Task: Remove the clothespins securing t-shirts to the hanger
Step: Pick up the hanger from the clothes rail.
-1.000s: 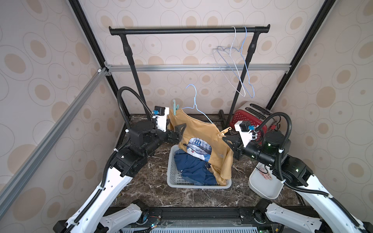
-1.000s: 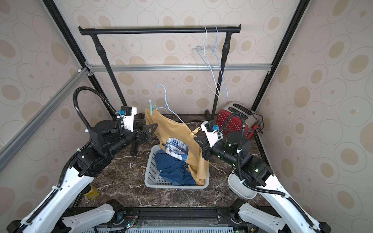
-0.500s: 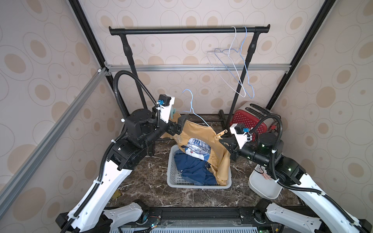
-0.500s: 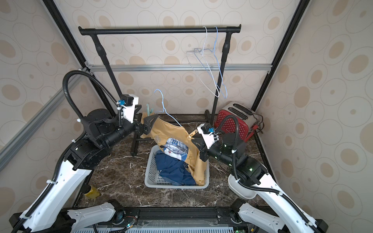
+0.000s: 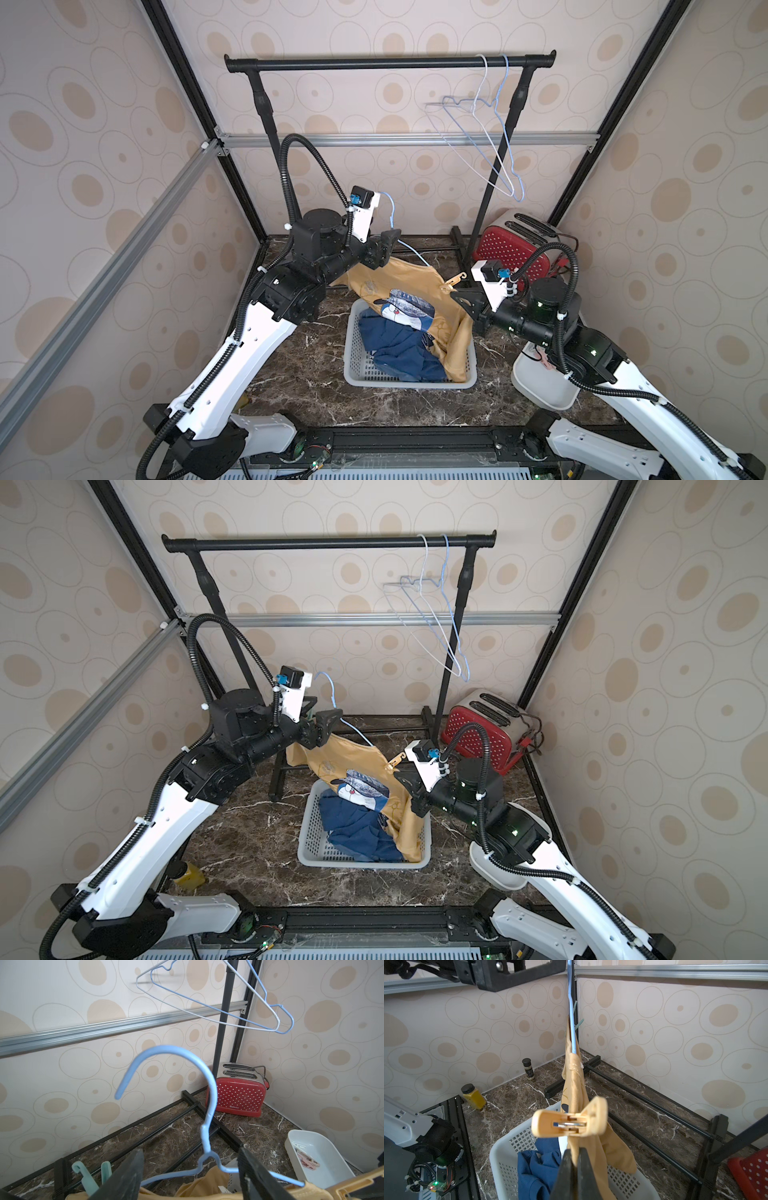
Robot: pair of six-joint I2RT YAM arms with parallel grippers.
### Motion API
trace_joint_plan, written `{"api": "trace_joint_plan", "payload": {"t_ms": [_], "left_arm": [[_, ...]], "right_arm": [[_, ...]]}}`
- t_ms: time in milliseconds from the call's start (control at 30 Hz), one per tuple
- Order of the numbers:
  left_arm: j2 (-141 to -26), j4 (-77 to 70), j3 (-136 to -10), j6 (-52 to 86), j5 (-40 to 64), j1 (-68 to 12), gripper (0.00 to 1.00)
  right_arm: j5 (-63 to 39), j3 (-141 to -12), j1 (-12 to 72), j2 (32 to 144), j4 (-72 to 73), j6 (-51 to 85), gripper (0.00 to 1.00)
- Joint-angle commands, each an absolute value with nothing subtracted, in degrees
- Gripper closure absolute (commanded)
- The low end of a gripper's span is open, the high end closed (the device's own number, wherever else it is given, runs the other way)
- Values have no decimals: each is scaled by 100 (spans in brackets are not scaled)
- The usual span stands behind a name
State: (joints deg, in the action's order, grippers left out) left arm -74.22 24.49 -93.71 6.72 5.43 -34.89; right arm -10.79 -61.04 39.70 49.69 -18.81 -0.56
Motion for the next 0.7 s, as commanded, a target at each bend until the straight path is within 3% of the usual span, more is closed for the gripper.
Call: {"api": "trace_joint_plan", "payload": {"t_ms": [0,367,667], "left_arm": [[-7509,2354,-9740,883,726,-3494,33],[-7629,2171,-9765,1105,808,-3490,69],[-7629,2074,-9720,1222,861,-3490,86]], "right_arm": [[-1169,-6060,3997,4852,-1592,-168,100],[-1099,-5980,3993,4797,-1694,-274,100],[-1109,-5934,3999,4815,-1724,-347,100]]}}
